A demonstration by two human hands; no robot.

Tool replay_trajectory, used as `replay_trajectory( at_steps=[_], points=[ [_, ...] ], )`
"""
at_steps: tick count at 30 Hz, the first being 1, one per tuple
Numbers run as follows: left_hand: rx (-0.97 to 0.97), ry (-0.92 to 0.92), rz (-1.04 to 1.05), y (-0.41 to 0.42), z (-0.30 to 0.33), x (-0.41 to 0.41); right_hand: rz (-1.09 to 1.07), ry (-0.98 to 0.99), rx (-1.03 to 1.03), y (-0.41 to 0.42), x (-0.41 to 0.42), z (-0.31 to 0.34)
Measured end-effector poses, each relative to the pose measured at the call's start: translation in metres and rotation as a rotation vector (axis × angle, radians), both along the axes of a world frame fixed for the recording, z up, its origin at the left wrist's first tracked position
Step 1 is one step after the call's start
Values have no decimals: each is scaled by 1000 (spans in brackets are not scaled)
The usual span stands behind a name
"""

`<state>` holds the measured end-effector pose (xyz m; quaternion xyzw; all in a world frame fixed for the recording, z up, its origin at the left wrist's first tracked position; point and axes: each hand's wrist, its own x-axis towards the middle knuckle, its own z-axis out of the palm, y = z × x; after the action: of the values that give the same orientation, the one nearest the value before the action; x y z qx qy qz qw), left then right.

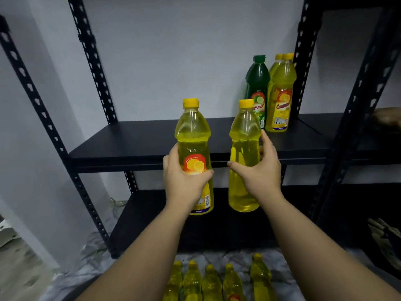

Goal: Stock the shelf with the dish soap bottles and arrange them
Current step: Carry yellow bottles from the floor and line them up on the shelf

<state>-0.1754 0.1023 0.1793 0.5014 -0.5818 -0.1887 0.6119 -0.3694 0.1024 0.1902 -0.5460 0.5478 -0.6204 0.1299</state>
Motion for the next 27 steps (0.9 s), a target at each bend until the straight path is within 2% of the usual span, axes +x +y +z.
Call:
replay_trajectory(
  at_steps=[11, 20, 27],
  points=[
    [-105, -17, 7, -80, 92, -20, -27, -10, -110, -71, -6, 76],
    [-64, -31, 7, -143, 87, -25, -5, 33, -80, -135, -11, 75],
    [-48, -71, -31, -166, 71, -24, 17, 35, -80, -152, -8, 65]
  ],
)
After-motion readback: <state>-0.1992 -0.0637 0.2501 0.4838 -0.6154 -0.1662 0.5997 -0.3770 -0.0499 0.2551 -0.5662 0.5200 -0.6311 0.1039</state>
